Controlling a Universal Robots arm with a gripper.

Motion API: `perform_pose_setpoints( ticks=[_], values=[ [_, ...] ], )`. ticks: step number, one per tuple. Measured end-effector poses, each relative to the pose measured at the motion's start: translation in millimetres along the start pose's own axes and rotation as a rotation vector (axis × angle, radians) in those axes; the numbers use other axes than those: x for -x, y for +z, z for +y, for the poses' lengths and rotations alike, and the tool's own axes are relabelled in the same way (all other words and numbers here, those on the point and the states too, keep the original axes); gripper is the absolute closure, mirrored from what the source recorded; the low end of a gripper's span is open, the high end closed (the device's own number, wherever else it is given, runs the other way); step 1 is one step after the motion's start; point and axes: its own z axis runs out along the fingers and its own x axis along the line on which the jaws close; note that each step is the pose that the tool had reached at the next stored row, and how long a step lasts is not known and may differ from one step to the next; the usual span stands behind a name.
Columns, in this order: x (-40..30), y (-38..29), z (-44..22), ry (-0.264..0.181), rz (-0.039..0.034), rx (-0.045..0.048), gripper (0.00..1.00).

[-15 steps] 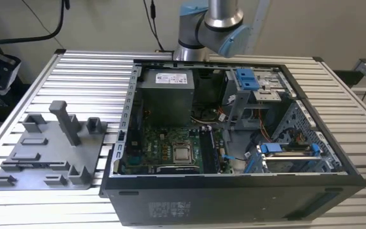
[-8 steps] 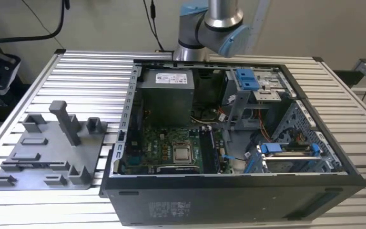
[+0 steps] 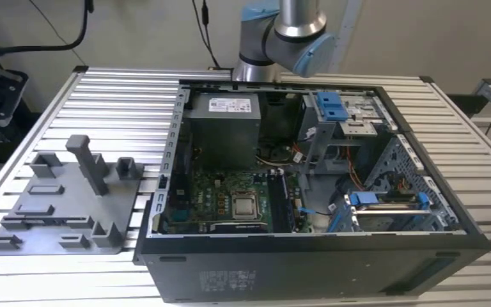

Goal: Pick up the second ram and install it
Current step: 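Pick up the second ram and move it above second insertion slot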

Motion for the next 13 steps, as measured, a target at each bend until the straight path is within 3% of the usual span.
perform_pose_setpoints(
  ticks=[13],
  values=[
    [-0.1,0.1,-0.5,-0.155,0.0075,0.0025,0.89]
  ],
)
